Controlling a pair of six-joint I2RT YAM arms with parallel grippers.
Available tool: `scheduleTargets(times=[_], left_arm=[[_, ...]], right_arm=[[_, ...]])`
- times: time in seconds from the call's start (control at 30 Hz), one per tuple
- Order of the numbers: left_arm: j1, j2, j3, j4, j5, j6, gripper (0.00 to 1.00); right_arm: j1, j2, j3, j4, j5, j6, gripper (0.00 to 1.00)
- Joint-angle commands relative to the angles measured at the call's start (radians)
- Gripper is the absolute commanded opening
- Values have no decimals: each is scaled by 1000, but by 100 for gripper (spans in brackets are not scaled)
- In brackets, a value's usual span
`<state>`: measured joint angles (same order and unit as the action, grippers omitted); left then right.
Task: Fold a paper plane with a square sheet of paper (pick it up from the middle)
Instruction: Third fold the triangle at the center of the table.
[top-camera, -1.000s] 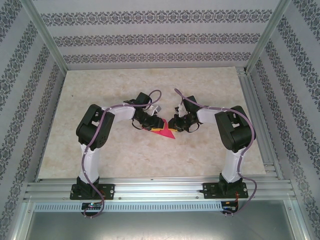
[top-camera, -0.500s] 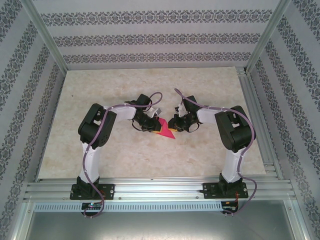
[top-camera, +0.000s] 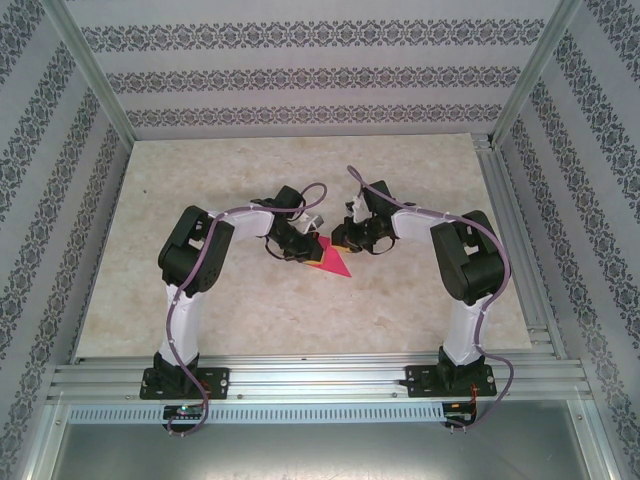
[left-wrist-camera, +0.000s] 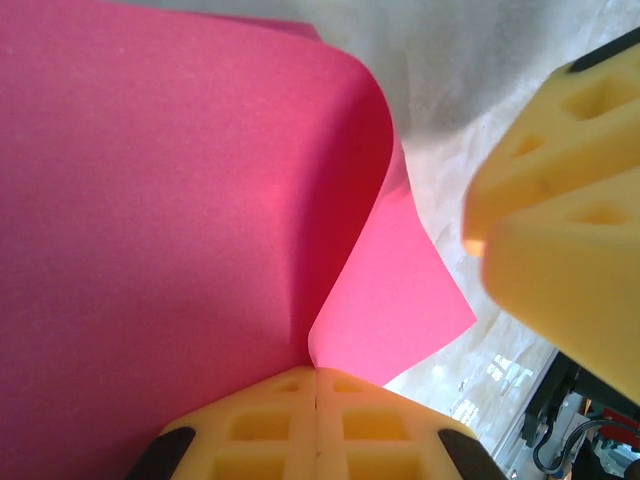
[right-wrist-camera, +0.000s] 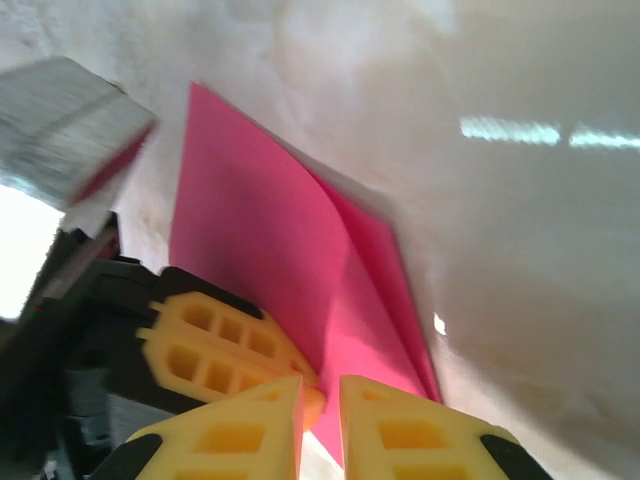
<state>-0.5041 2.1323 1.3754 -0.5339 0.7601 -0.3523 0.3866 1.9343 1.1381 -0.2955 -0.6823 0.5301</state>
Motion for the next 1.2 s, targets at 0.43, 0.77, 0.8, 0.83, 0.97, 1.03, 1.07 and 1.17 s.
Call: scheduleTargets(times=[0.43,0.77,0.8,0.83,0.97,1.03,1.07,1.17], left_arm=[[1,26,33,-37,-28,41,6],[2,26,42,-49,-41,46,6],[1,26,43,-49,-40,47,6],[1,27,45,-49,-39,46,6],[1,31,49,-53,-37,50,6],[0,32,47,-51,-37,50,6],[1,35,48,-48,-37,46,6],[1,40,53,-49,-35,47,6]], right_arm=[[19,109,60,-85,111,-24,17],[14,26,85,4,12,36,17],[13,34,90,4,13,36,18],[13,43,95,4,11,36,18],[14,82,102,15,14,43,17],[12,102,105,17,27,42,17],[10,117,113,13,29,43,17],[12,152,123,3,58,36,17]])
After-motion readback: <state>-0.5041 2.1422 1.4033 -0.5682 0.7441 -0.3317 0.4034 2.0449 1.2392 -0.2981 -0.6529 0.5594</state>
